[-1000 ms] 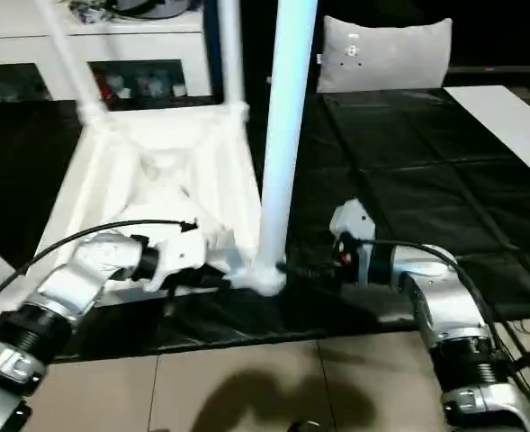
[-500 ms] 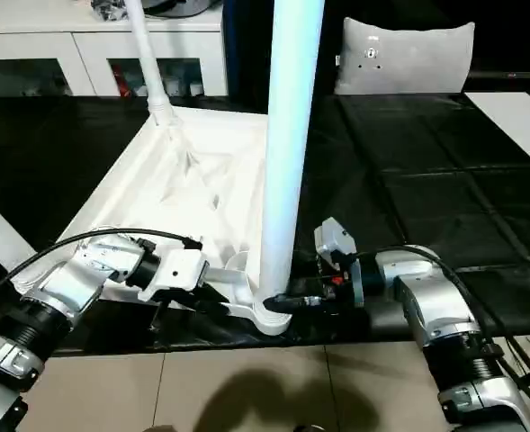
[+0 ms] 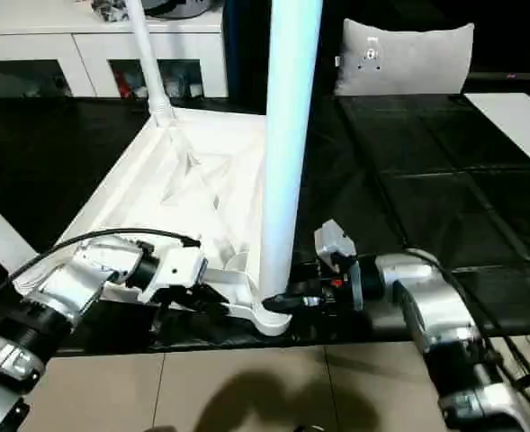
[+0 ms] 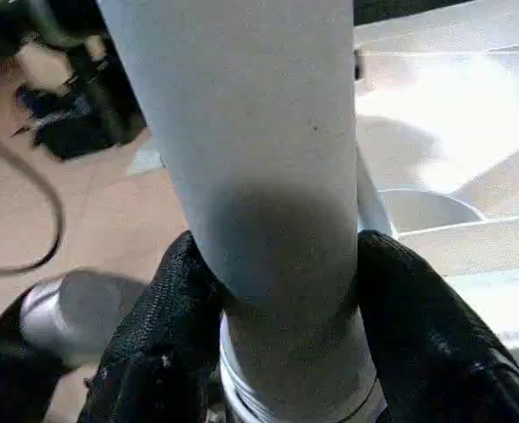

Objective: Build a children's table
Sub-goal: Rotate leg to tighten

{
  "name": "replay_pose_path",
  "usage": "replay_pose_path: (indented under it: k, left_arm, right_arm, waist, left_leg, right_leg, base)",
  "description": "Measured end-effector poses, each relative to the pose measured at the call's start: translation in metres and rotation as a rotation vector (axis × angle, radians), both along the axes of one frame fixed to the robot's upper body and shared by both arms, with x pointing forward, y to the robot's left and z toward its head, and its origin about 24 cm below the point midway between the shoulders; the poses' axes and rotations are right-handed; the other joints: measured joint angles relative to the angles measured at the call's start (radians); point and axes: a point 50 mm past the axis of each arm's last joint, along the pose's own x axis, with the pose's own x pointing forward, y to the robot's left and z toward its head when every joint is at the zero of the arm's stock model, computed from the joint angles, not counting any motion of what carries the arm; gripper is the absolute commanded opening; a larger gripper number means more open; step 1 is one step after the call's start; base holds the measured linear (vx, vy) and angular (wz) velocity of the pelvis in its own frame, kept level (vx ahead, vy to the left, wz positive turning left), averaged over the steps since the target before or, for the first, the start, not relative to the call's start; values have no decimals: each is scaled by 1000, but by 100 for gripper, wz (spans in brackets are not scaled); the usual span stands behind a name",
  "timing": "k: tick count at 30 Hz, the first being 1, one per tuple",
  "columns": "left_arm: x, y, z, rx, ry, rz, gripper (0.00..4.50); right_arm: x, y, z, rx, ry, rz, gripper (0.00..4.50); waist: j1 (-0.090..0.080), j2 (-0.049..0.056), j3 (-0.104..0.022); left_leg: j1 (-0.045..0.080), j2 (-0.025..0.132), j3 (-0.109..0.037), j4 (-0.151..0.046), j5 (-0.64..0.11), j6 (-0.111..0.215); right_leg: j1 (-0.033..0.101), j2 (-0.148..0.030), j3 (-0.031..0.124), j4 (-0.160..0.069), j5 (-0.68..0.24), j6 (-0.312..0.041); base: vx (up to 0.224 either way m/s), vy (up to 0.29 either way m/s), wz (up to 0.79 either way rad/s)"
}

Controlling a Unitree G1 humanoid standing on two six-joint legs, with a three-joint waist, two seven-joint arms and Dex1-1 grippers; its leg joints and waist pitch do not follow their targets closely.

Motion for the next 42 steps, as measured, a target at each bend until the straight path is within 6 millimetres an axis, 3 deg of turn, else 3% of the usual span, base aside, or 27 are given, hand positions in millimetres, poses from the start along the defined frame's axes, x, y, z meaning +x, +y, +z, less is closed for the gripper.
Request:
replay_pose_path:
  k: [2,3,9,13,14,15,17,18,19,20,21,22,23,24,25,27,32,35,39,42]
  left_arm:
    - [1,0,0,-6,9,50,0]
    - [0,1,-3,-15,21,114,0]
    - [5,-9,-4,-40,27,346,0]
    - [16,-26,-6,-41,-9,542,0]
    - [19,-29,-6,-34,-21,575,0]
    - [22,-33,-5,-31,-31,610,0]
    - [24,-39,-7,-29,-44,667,0]
    - [27,-43,-5,-30,-58,691,0]
    - [28,-46,-3,-34,-69,697,0]
    - [28,-47,-2,-39,-73,698,0]
    - [27,-53,-1,-50,-70,686,0]
    - [26,-58,-1,-56,-65,674,0]
    - [25,-61,-2,-58,-66,662,0]
    - [23,-63,-2,-55,-71,643,0]
    - [23,-64,-1,-58,-81,630,0]
    - [25,-61,2,-64,-114,602,0]
    - [28,-53,8,-60,-159,530,0]
    - [31,-38,9,-29,-185,512,0]
    - [33,-25,9,-11,-195,471,0]
    - [31,-13,8,14,-196,396,0]
  right_arm:
    - [2,3,-1,6,-5,-40,198]
    - [5,6,-3,11,-11,-102,198]
    - [22,18,-7,12,-35,-431,196]
    - [45,41,-10,4,-24,-690,196]
    - [50,46,-10,-1,-22,-743,196]
    - [54,50,-10,-4,-19,-795,196]
    - [59,56,-11,0,-10,-864,196]
    - [64,59,-9,-2,-19,-893,231]
    - [66,59,-7,2,-31,-906,266]
    - [67,60,-6,10,-37,-913,266]
    - [67,59,-7,10,-32,-931,272]
    - [67,55,-9,8,-25,-950,286]
    - [68,51,-9,6,-26,-956,301]
    - [67,47,-10,2,-32,-954,309]
    - [67,45,-9,6,-45,-947,313]
    - [66,36,-7,14,-86,-908,345]
    - [53,14,-6,6,-130,-758,374]
    - [40,-3,-9,-28,-130,-646,401]
    - [33,-12,0,-27,-152,-517,441]
    - [29,-20,8,-51,-174,-425,441]
  waist:
    - [-4,0,0]
    - [-15,-1,0]
    - [-99,0,0]
    - [-165,11,5]
    - [-172,13,7]
    - [-177,12,9]
    - [-183,4,12]
    - [-192,7,13]
    - [-195,11,14]
    - [-199,21,14]
    - [-197,28,16]
    - [-189,20,17]
    - [-192,7,18]
    - [-181,-1,18]
    - [-168,4,14]
    - [-146,8,9]
    - [-119,10,6]
    - [-108,10,6]
    - [-105,10,7]
    - [-99,10,6]
  left_leg:
    - [0,0,0,0,0,0]
    - [1,0,0,1,0,0]
    - [-4,2,-9,2,0,-1]
    - [-3,14,-30,2,-1,-2]
    - [-2,18,-34,1,-1,-2]
    - [1,16,-33,2,-1,-2]
    - [17,4,-26,3,-6,-8]
    - [17,1,-30,7,-13,-4]
    - [9,3,-34,7,-15,-2]
    - [-5,10,-44,7,-15,-2]
    - [-11,21,-56,6,-15,-4]
    - [-2,19,-54,5,-16,-9]
    - [9,7,-46,7,-18,-11]
    - [22,-8,-35,7,-22,-14]
    - [12,-9,-32,4,-24,-11]
    - [-8,-10,-45,3,-24,-9]
    - [-22,-7,-39,7,-19,-1]
    - [-20,-6,-30,9,-22,5]
    - [-18,-7,-22,14,-23,5]
    - [-17,-5,-22,16,-21,6]
  right_leg:
    - [0,0,0,-1,0,0]
    - [0,0,0,-1,0,0]
    - [3,1,-22,-25,0,1]
    - [31,1,-64,-67,0,1]
    - [33,1,-64,-67,0,1]
    - [31,0,-56,-52,-1,1]
    - [31,1,-40,-39,-1,2]
    - [27,-5,-64,-41,-1,2]
    - [25,-15,-91,-50,-1,2]
    - [28,-17,-116,-64,-1,2]
    - [32,-14,-122,-64,-8,10]
    - [26,-12,-97,-43,-9,9]
    - [24,-12,-66,-24,1,2]
    - [18,-16,-55,-11,3,2]
    - [13,-17,-55,-11,2,1]
    - [4,-16,-61,-17,2,1]
    - [-7,-14,-53,-14,5,-6]
    - [-11,-13,-45,-11,3,-7]
    - [-19,-13,-34,-1,4,-8]
    - [-19,-12,-33,1,2,-6]
  base:
    - [0,0,0]
    - [0,0,0]
    - [0,0,0]
    - [0,0,0]
    - [0,0,0]
    - [0,0,0]
    - [0,0,0]
    - [0,0,0]
    - [0,0,0]
    - [0,0,0]
    - [71,40,-15]
    - [94,-27,8]
    - [94,-27,8]
    - [56,-48,28]
    - [76,-6,3]
    - [89,-2,0]
    - [59,17,6]
    - [0,0,0]
    - [0,0,0]
    - [0,0,0]
